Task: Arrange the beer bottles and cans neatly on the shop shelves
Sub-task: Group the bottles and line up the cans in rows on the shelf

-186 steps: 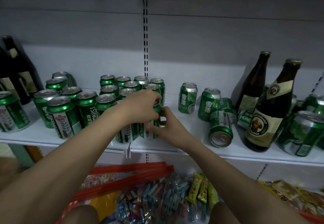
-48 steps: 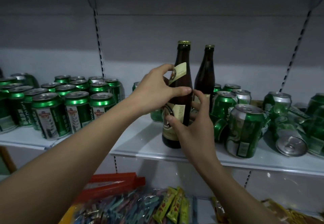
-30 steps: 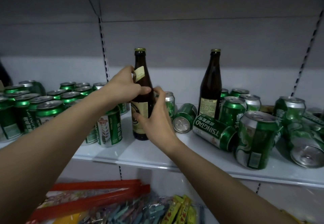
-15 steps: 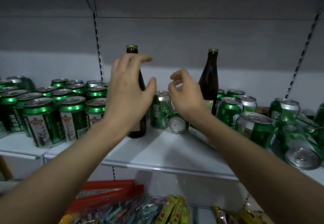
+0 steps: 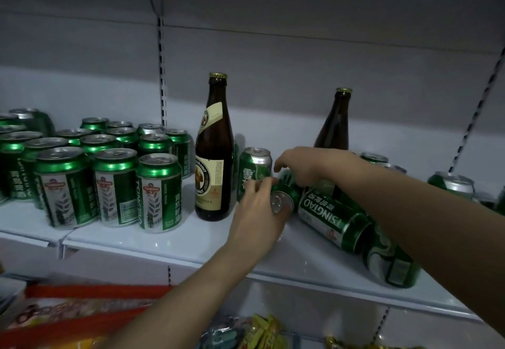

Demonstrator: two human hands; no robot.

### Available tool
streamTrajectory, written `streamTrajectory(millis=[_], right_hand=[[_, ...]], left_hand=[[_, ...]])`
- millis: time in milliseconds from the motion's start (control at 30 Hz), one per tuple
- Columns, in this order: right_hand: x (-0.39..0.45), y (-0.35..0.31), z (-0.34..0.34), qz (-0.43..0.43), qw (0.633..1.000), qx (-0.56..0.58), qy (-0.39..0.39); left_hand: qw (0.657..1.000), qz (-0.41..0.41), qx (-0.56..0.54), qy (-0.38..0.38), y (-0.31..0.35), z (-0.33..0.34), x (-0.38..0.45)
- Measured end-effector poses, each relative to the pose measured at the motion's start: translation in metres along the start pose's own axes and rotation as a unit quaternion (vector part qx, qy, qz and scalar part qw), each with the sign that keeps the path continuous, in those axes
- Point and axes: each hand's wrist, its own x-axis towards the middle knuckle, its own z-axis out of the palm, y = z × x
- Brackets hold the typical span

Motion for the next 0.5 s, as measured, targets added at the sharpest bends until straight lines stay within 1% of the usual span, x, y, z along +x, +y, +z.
streamTrajectory(millis=[67, 133, 333, 500], right_hand=[[0.002, -0.003, 0.001, -0.012, 0.999, -0.031, -0.042], [0.004, -0.004, 0.001, -0.028, 0.997, -0.047, -0.059], [0.012, -0.001, 0.007, -0.070, 0.994, -0.065, -0.055], [0.009, 0.004, 0.006, -0.088, 0.995, -0.025, -0.045]], left_hand=[[1.000, 0.000, -0.004, -0.004, -0.002, 0.001, 0.002], [1.000, 0.000, -0.003, -0.001, -0.003, 0.001, 0.004], [1.000, -0.020, -0.016, 0.014, -0.004, 0.003, 0.004], [0.999, -0.034, -0.021, 0.027, -0.004, 0.001, 0.006]])
